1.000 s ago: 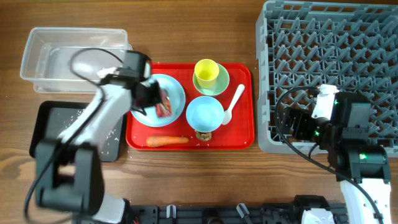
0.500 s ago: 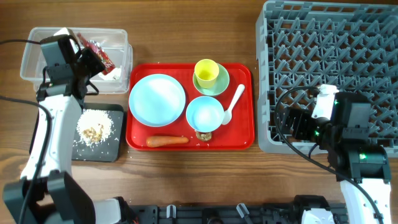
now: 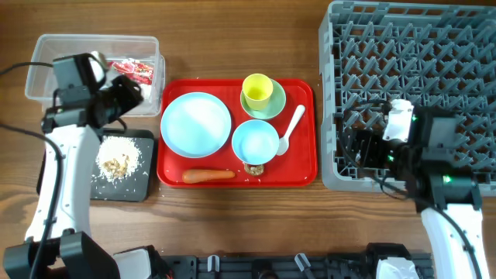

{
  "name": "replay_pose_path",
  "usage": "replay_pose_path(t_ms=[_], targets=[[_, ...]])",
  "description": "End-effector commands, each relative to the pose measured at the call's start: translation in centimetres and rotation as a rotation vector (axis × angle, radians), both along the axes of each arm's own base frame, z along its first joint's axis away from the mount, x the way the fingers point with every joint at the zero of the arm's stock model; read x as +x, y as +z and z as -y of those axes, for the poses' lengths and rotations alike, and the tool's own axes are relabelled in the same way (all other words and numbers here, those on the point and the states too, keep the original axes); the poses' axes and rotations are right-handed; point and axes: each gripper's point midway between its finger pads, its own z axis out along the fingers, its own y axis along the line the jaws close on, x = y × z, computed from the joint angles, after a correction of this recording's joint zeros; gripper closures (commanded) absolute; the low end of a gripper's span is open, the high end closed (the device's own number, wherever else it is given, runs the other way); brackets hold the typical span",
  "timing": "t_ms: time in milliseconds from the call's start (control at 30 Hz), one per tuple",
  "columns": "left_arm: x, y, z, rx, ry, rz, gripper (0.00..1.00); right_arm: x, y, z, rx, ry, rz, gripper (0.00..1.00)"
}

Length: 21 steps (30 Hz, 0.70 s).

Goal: Sort waste into correct bins and load items into the dishwasher rack

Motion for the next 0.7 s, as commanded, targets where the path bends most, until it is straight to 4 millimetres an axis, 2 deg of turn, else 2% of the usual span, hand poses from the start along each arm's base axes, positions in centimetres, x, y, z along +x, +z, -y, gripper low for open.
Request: replay_pose_path(t_ms=[0, 100, 200, 300, 400, 500, 567, 667], targets=[[0.6, 1.3, 7.0, -0.03, -0.226, 0.065, 0.46, 0.5, 0.1, -0.6, 0.028, 0.014, -0.015, 0.0], [1.7, 2.1, 12.2, -0.026, -0.352, 0.147, 0.46, 0.5, 0.0, -0.6, 0.028, 0.015, -0.02, 0.0], [2.7, 2.2, 16.9, 0.004, -0.436, 0.197, 0.51, 0.4, -0.1, -0.6, 0.029, 0.014, -0.025, 0.0], [4.3, 1.7, 20.0, 0.064, -0.469, 0.184, 0.51, 0.3, -0.1, -0.6, 0.029, 0.014, -0.028, 0.0], [5.9, 0.1, 22.0, 0.101, -0.488, 0.125, 0.49, 0.3, -0.1, -0.6, 0.028, 0.014, -0.028, 0.0], [6.5, -3.1, 23.4, 0.11, -0.513, 0.055, 0.49, 0.3, -0.1, -0.6, 0.028, 0.014, -0.029, 0.0], [6.3, -5.0, 23.7, 0.116, -0.522, 0.012, 0.5, 0.3, -0.1, -0.5, 0.028, 0.014, -0.03, 0.0], [6.3, -6.4, 23.7, 0.12, -0.524, -0.015, 0.5, 0.3, -0.1, -0.5, 0.028, 0.014, -0.027, 0.0]])
